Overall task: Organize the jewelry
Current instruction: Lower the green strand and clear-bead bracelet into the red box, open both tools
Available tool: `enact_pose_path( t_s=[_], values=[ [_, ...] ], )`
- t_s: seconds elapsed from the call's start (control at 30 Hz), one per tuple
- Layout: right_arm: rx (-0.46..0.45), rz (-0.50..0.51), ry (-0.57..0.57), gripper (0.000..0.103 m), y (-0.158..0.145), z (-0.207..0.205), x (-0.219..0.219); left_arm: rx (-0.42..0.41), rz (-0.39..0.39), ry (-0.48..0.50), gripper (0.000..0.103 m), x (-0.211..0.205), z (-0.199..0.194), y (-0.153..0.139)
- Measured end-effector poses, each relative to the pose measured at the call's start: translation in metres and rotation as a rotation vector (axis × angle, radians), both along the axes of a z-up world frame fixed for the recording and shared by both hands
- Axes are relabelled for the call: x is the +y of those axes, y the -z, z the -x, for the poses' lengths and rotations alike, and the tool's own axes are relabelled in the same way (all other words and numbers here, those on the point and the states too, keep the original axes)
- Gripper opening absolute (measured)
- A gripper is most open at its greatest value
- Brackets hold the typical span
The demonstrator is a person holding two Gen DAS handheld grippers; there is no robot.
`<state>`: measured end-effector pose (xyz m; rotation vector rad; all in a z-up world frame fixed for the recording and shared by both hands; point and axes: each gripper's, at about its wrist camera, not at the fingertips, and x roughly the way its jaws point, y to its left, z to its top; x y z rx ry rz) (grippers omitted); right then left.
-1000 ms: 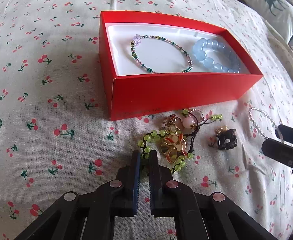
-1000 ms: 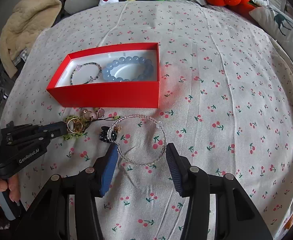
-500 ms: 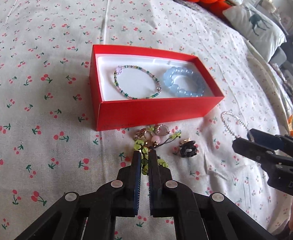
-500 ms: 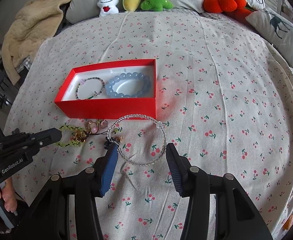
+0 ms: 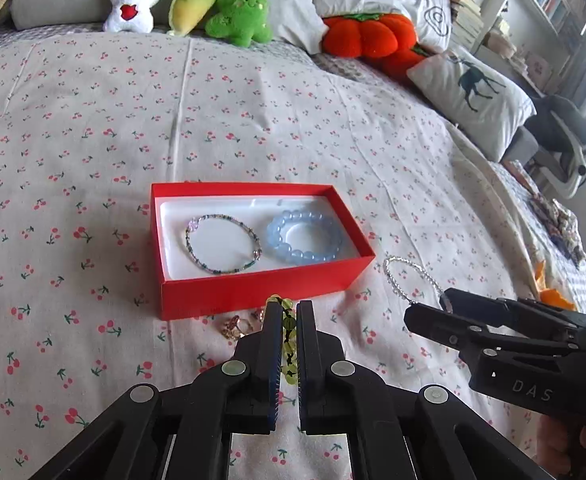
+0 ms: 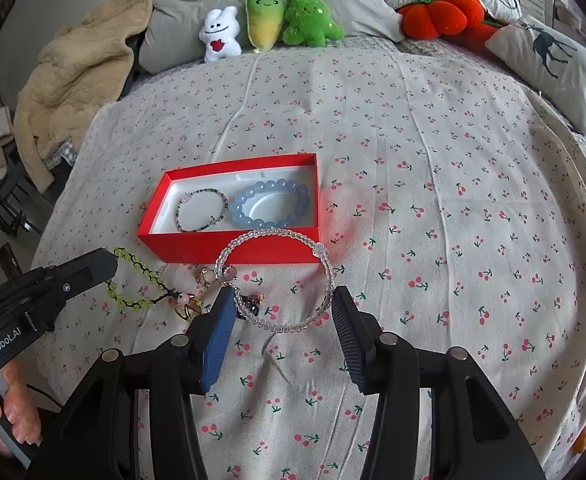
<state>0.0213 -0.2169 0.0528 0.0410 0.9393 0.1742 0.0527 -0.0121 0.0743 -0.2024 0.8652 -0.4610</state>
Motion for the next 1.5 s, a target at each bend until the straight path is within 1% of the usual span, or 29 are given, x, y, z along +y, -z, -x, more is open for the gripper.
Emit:
enact_pose_path(
  t_s=[0.1, 0.43, 0.67, 0.83, 0.9, 0.97, 1.1, 1.2, 1.33, 1.5],
  values=[
    [-0.008, -0.017, 0.004, 0.052, -0.006, -0.002, -0.001, -0.021, 0.003, -0.016, 0.001, 0.002, -0.002, -0.008],
    [-0.012, -0.084, 0.033, 0.052, -0.018, -0.019, -0.004, -0.081, 0.072, -0.059, 0.001, 0.002, -0.019, -0.035],
    [-0.018, -0.133, 0.053, 0.052, -0.026, -0.035, -0.005, -0.089, 0.144, -0.077, 0.001, 0.001, -0.041, -0.040],
    [-0.020, -0.145, 0.065, 0.052, -0.028, -0.049, -0.003, -0.112, 0.195, -0.075, 0.001, -0.006, -0.054, -0.046],
    [-0.017, -0.146, 0.071, 0.052, -0.026, -0.055, -0.002, -0.115, 0.207, -0.073, 0.001, -0.009, -0.059, -0.044],
    [-0.009, -0.143, 0.079, 0.052, -0.023, -0.062, -0.003, -0.084, 0.199, -0.077, 0.001, -0.010, -0.068, -0.034],
    [0.017, -0.138, 0.096, 0.052, -0.014, -0.076, -0.007, 0.060, 0.154, -0.117, 0.001, -0.009, -0.091, 0.006],
    [0.037, -0.133, 0.103, 0.052, -0.007, -0.084, -0.009, 0.135, 0.116, -0.148, 0.001, -0.004, -0.099, 0.030],
    [0.056, -0.120, 0.105, 0.052, 0.001, -0.092, -0.008, 0.181, 0.045, -0.168, 0.001, -0.003, -0.102, 0.046],
    [0.072, -0.106, 0.093, 0.052, 0.007, -0.099, -0.002, 0.211, -0.025, -0.186, 0.001, -0.001, -0.104, 0.055]
  ],
)
